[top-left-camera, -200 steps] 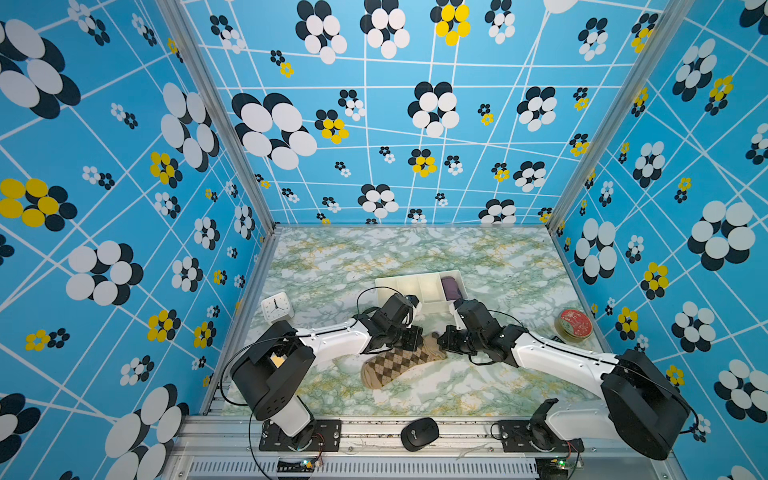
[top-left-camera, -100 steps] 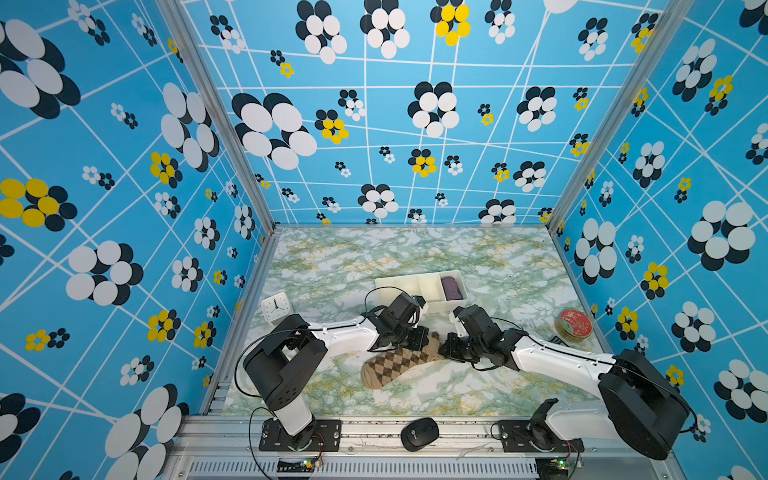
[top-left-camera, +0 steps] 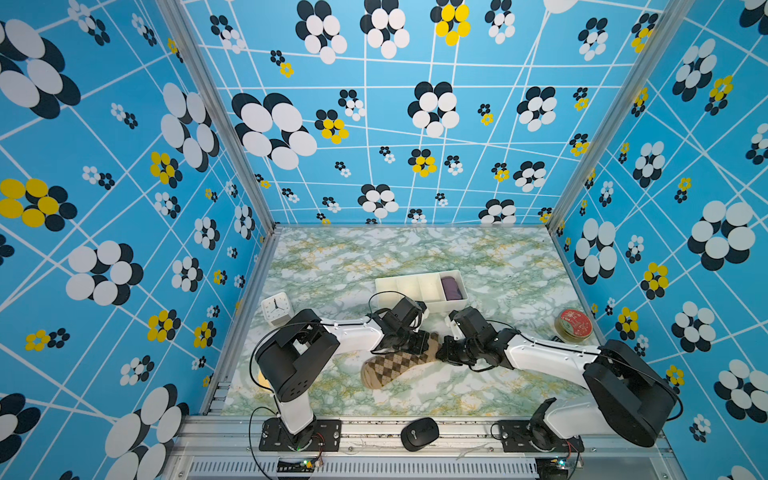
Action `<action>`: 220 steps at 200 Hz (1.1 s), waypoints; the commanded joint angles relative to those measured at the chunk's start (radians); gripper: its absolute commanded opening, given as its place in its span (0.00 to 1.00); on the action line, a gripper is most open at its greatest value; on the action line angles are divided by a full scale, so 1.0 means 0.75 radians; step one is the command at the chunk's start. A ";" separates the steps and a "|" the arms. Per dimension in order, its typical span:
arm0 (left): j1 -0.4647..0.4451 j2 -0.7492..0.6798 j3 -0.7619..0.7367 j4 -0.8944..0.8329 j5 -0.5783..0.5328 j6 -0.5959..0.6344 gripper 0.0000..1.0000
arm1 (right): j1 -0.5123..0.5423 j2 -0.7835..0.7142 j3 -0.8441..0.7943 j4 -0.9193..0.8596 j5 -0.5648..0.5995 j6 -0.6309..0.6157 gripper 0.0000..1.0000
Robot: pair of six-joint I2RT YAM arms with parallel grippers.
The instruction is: Roll the socks
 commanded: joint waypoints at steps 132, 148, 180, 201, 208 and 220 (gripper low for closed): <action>-0.007 0.082 0.000 -0.003 0.012 0.004 0.05 | -0.173 -0.213 -0.144 0.032 -0.036 0.024 0.30; -0.007 0.083 -0.006 0.001 0.012 0.000 0.05 | -0.177 -0.199 -0.167 0.077 -0.055 0.040 0.30; -0.006 0.083 -0.014 0.009 0.018 -0.007 0.05 | -0.187 -0.168 -0.197 0.154 -0.093 0.061 0.30; -0.007 0.083 -0.021 0.014 0.020 -0.008 0.05 | -0.190 -0.147 -0.205 0.197 -0.115 0.071 0.30; -0.006 0.082 -0.023 0.014 0.021 -0.008 0.05 | -0.191 -0.138 -0.206 0.207 -0.119 0.073 0.30; -0.006 0.083 -0.023 0.015 0.023 -0.008 0.05 | -0.191 -0.119 -0.206 0.217 -0.121 0.074 0.30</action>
